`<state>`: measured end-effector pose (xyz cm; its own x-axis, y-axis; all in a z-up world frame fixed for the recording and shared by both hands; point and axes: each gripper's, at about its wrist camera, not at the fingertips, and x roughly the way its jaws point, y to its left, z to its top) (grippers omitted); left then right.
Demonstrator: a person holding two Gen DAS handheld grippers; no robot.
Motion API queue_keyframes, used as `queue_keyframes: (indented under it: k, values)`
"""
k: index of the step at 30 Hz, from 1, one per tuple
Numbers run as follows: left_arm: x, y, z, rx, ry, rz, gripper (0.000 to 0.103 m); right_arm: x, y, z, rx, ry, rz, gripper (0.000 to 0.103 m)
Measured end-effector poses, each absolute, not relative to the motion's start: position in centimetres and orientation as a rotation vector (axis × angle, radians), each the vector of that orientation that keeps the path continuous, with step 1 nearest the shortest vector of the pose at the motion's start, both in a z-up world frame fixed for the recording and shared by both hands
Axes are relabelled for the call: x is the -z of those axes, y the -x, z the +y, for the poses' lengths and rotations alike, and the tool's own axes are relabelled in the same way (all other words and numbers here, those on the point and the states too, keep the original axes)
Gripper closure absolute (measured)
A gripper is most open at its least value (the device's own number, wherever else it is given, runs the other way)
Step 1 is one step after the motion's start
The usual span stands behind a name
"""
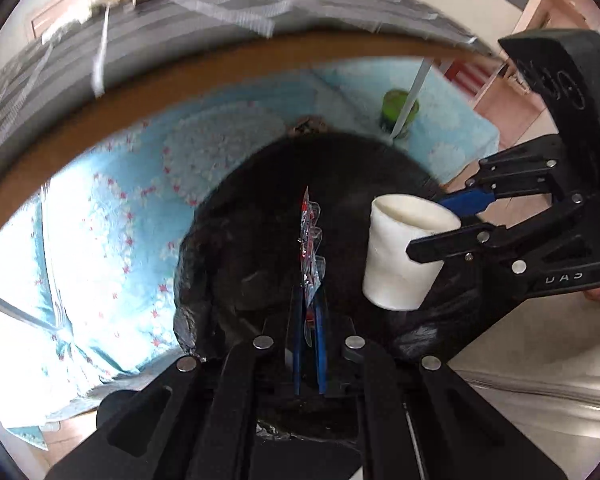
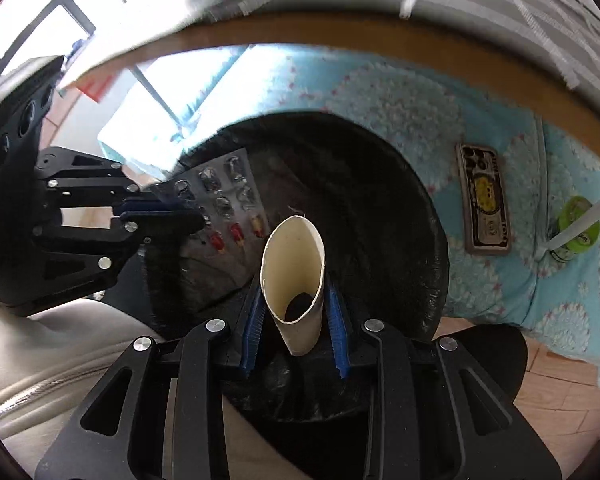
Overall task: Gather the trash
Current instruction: 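Open the left tool to drop the blister pack while the right tool drops the paper tube into the bin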
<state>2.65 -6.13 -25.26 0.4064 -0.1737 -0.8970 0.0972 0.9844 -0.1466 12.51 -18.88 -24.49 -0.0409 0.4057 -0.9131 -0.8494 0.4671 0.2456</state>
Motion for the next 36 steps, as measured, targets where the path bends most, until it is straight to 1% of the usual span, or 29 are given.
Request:
queue_keyframes:
  k: [7,12,13,14,15,27,28,30,31,32,36]
  values:
    - [26.9,-3.5,-6.7,0.152,0.059,1.173,0.098,26.6,-12.3,-17.9,-1.046,0.482,1.261,0.073]
    - [27.6,-3.8,-7.4,0.178,0.072,1.222,0.097,27.5,-12.4,-17.8,-1.048,0.483,1.294,0.071]
    - [27.6,-3.9,-7.5,0.177,0.075,1.225,0.096,27.7,-12.4,-17.7,-1.05,0.485,1.298,0.066]
    - [27.6,-3.8,-7.6,0.184,0.085,1.223,0.096,27.7,-12.3,-17.7,-1.051,0.486,1.297,0.057]
    - [27.5,-3.8,-7.6,0.188,0.089,1.221,0.096,27.6,-12.2,-17.8,-1.051,0.486,1.291,0.054]
    - [25.0,-2.5,-7.5,0.167,0.103,1.168,0.096,25.4,-12.0,-18.6,-1.057,0.462,1.231,0.054]
    - [25.0,-2.5,-7.4,0.169,0.106,1.168,0.094,25.2,-12.0,-18.6,-1.059,0.462,1.226,0.054]
    - [24.4,-2.3,-7.2,0.155,0.1,1.154,0.075,24.5,-11.9,-18.6,-1.065,0.46,1.211,0.054]
    - [24.0,-2.1,-7.0,0.14,0.094,1.138,0.055,24.0,-11.8,-18.7,-1.07,0.455,1.199,0.054]
    - [23.4,-2.0,-7.0,0.134,0.094,1.117,0.044,23.6,-11.8,-18.8,-1.075,0.451,1.188,0.054]
    - [21.2,-1.5,-6.8,0.143,0.098,1.061,0.043,21.8,-11.7,-18.9,-1.089,0.434,1.148,0.054]
